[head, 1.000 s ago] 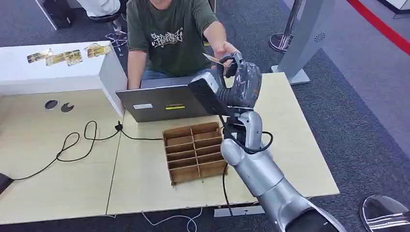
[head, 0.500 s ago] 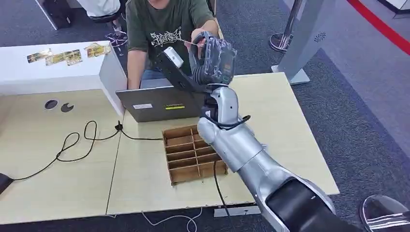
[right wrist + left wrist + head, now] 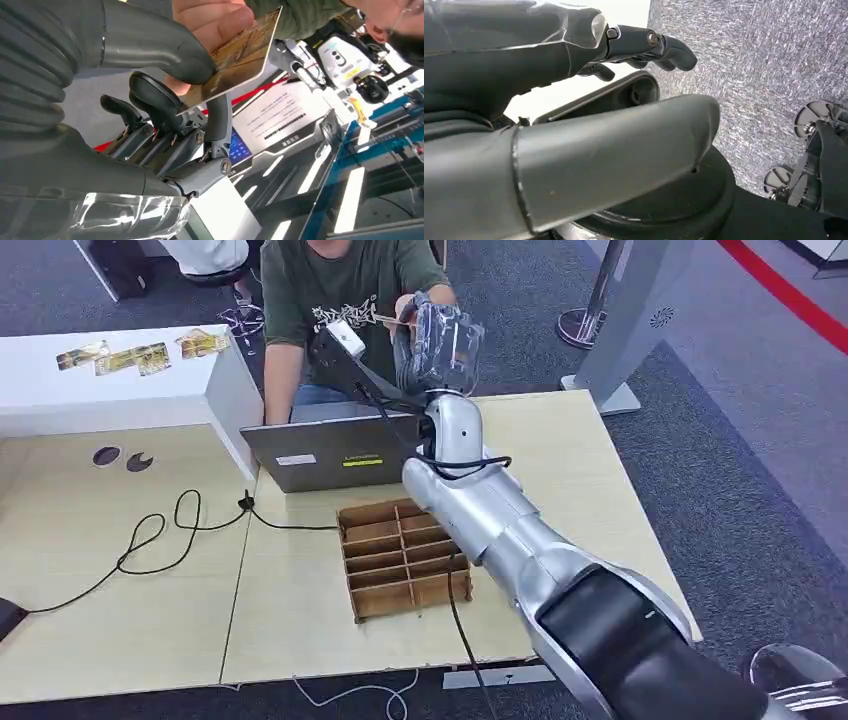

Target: Pass the card to the sensor for recognition and then transmit it.

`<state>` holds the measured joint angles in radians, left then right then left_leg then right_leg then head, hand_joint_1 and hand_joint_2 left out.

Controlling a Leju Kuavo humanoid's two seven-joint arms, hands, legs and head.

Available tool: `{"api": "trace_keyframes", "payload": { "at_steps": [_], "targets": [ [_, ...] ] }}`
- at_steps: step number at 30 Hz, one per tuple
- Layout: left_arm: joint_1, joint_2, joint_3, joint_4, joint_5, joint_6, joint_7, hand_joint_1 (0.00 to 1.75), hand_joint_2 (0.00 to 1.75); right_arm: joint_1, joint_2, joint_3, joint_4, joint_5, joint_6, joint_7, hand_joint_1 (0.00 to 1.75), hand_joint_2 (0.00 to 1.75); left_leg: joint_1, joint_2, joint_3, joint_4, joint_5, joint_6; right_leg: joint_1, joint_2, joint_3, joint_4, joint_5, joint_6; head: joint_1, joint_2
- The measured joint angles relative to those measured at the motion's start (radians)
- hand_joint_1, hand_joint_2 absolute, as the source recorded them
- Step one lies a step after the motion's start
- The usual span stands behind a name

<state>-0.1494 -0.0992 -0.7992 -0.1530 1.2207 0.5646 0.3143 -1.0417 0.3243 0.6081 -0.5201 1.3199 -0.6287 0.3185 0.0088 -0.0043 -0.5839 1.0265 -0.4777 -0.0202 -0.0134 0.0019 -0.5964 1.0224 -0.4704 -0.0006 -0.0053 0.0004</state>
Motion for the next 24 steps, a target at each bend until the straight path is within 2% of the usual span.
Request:
{"api": "trace_keyframes", "payload": {
  "at_steps": [24],
  "targets": [
    [-0.011, -0.003, -0.020, 0.000, -0.003, 0.009, 0.009, 0.00, 0.00, -0.019, 0.005, 0.000, 0.115, 0.011, 0.024, 0.028, 1.75, 1.75, 0.000, 0.000, 0.000, 0.000, 0.000, 0.000, 0.000, 0.000, 0.000, 0.000, 0.000, 0.000, 0.000, 0.000]
  ]
}}
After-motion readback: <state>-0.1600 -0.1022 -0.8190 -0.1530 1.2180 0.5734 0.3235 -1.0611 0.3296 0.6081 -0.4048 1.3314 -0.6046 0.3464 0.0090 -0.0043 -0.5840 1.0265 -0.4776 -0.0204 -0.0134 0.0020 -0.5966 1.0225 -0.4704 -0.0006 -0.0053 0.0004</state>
